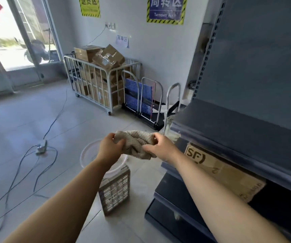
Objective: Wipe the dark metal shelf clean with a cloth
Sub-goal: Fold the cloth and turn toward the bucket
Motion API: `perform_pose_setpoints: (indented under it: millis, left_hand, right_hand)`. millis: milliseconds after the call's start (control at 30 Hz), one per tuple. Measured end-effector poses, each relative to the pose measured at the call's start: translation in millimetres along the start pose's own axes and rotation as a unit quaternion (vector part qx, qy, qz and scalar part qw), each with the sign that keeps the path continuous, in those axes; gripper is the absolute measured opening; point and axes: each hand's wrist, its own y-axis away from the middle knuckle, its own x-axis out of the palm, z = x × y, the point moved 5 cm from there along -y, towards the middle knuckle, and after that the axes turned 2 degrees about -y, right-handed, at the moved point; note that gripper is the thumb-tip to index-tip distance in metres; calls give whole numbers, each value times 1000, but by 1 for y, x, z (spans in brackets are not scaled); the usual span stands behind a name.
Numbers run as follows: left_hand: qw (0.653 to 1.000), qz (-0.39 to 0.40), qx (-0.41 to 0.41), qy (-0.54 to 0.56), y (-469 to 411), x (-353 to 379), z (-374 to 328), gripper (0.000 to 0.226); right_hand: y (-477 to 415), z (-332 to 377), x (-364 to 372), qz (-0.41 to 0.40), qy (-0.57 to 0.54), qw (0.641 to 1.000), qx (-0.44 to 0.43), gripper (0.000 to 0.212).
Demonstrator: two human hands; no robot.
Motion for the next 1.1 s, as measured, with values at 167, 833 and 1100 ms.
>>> perform_pose_setpoints:
  millis: [167, 833, 1100]
  left_hand:
    - [999, -12, -44, -24, -38, -32, 52, 10]
    - [970, -17, -180, -161, -258, -35, 222, 10]
    - [959, 40, -219, -177, -333, 5, 333, 8]
  right_hand:
    - [-55, 12, 53, -11, 34, 999, -14, 42]
    - [-328, -55, 223, 106, 71, 990, 56, 40]
    - [-400, -135, 306, 125, 100, 981, 106, 36]
